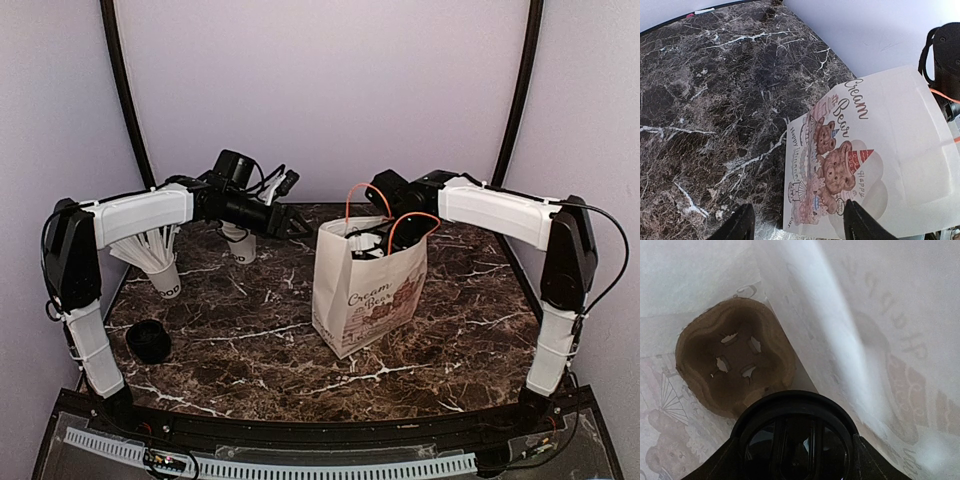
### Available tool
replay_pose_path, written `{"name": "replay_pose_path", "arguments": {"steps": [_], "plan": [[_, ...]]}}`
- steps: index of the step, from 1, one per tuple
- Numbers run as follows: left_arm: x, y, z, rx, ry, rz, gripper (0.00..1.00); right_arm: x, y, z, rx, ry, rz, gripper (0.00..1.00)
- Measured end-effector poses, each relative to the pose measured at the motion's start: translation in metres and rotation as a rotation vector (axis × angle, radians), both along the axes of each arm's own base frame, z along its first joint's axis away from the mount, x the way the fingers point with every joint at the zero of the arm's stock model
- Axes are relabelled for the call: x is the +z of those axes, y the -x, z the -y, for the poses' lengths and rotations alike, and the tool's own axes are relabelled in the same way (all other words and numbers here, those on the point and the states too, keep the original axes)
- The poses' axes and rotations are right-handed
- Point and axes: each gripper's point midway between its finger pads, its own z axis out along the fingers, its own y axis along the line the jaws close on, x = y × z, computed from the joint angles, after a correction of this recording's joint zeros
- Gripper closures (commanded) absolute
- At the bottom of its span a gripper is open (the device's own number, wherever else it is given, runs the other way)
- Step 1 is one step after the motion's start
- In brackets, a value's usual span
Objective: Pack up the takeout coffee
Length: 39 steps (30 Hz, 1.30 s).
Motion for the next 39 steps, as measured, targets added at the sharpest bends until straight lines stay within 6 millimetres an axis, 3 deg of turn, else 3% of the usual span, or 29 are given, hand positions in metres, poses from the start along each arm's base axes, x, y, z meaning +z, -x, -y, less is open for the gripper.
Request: {"name": "replay_pose_path", "arguments": {"steps": [19,30,33,36,39], "plan": [[0.003,0.001,-0.001,-0.011,-0.004,0.021,0.36,-0.008,-0.003,-0.018,-0.068,0.081,0.092,0.51],[0.056,0.012,-0.01,-0.008,0.041,0.133,0.36,-0.002,-0.004,-0.017,-0.08,0.078,0.085,0.31],[0.059,0.013,-0.01,-0.008,0.042,0.144,0.36,0.001,-0.004,-0.014,-0.088,0.088,0.082,0.26],[0.054,0.014,-0.011,-0.007,0.035,0.135,0.36,0.003,-0.004,-0.01,-0.096,0.103,0.079,0.17],[0.048,0.015,-0.012,-0.005,0.025,0.122,0.36,0.005,-0.003,-0.006,-0.1,0.12,0.081,0.14]]}}
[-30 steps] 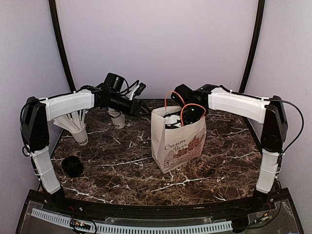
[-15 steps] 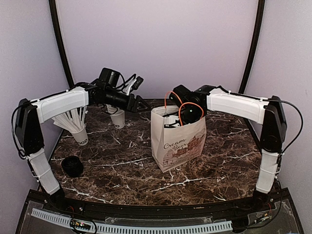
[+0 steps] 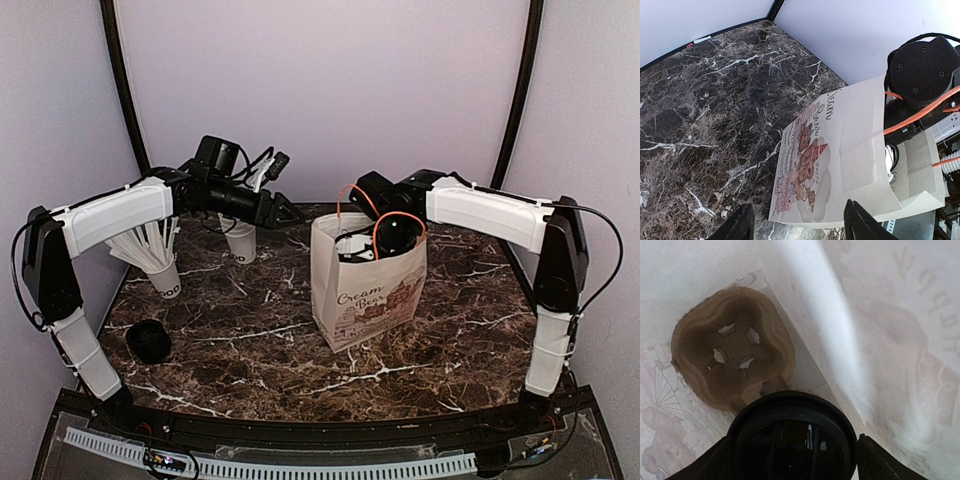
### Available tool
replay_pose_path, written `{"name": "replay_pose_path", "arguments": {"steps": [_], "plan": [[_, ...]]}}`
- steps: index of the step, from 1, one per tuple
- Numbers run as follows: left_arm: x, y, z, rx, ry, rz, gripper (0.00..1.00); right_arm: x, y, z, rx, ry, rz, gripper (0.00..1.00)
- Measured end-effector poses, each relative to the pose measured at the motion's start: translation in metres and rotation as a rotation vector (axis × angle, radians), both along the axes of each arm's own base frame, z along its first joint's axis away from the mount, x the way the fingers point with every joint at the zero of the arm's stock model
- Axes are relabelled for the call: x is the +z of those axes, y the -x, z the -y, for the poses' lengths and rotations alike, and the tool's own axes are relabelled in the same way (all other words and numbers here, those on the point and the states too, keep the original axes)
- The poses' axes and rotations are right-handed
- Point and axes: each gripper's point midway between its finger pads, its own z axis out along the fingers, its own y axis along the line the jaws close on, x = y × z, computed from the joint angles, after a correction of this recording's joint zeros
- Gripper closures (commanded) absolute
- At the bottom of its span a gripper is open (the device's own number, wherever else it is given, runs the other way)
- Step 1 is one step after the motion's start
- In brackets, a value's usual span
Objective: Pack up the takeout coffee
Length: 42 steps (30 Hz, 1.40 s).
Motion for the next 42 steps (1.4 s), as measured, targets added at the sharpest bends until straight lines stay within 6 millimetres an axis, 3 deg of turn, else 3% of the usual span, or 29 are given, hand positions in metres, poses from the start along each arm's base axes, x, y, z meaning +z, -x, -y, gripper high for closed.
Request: {"name": "replay_pose_path", "arguments": {"steps": [4,13,25,29,36,42], "plan": [[-0.002,0.001,-0.001,0.001,-0.006,-0.007,0.36,0.004,0.001,0.004,-0.007,0.011,0.008,0.02],[-0.003,-0.003,0.003,-0.007,-0.006,-0.02,0.36,0.035,0.005,0.006,-0.002,-0.036,0.038,0.01],[0.029,-0.008,0.018,-0.041,0.054,0.032,0.34,0.076,0.007,0.0,0.019,-0.115,0.077,0.01],[0.044,-0.003,0.028,-0.068,0.092,0.054,0.33,0.081,0.013,-0.001,0.033,-0.137,0.063,0.01],[0.073,0.016,0.07,-0.137,0.097,0.164,0.35,0.076,0.023,-0.001,0.055,-0.145,0.02,0.01],[0.064,-0.003,0.084,-0.13,0.049,0.21,0.38,0.087,0.027,0.003,0.085,-0.149,0.033,0.01]]}}
